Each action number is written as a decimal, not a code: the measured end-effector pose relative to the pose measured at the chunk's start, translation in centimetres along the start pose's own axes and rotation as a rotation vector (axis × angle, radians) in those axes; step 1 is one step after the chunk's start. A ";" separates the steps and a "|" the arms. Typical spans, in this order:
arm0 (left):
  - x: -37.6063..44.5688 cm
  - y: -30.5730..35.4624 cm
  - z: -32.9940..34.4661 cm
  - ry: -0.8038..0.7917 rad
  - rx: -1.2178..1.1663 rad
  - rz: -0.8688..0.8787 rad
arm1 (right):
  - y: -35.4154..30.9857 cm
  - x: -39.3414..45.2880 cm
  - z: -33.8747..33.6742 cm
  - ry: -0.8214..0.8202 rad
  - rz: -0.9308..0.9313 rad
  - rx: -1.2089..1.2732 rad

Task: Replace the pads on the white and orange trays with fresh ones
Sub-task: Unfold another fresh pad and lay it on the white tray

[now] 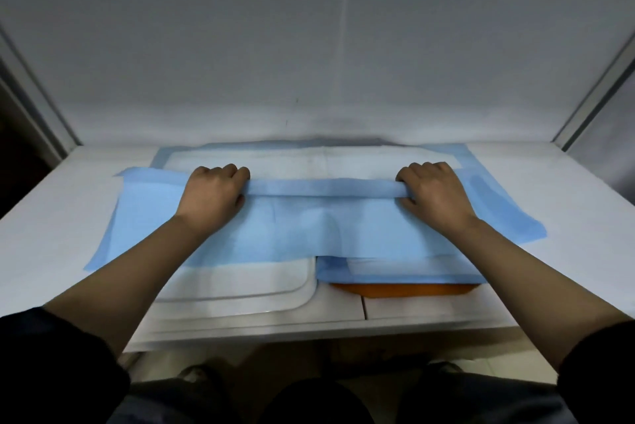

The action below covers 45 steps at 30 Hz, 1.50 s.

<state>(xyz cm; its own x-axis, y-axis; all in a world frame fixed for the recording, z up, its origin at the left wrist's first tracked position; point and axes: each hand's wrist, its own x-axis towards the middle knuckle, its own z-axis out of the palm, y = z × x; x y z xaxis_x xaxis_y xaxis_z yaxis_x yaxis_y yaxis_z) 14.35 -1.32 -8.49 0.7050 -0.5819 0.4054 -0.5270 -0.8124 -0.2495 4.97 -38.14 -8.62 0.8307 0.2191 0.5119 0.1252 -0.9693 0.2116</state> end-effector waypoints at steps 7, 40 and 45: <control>-4.7 0.7 -4.2 0.119 0.071 0.013 | -0.3 -4.5 -4.3 0.124 -0.033 -0.021; -23.9 9.6 -2.7 -0.080 -0.123 0.208 | -10.4 -22.8 -4.1 -0.216 -0.067 0.215; -23.9 10.0 -2.1 -0.069 -0.121 0.215 | -11.2 -23.1 -3.3 -0.170 -0.006 0.186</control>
<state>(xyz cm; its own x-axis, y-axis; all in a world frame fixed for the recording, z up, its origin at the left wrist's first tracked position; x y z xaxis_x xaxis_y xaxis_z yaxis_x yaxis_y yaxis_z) -8.75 4.56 -18.77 0.5993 -0.7451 0.2926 -0.7181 -0.6620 -0.2149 -17.39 -32.00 -20.03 0.9068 0.2186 0.3605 0.2153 -0.9753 0.0498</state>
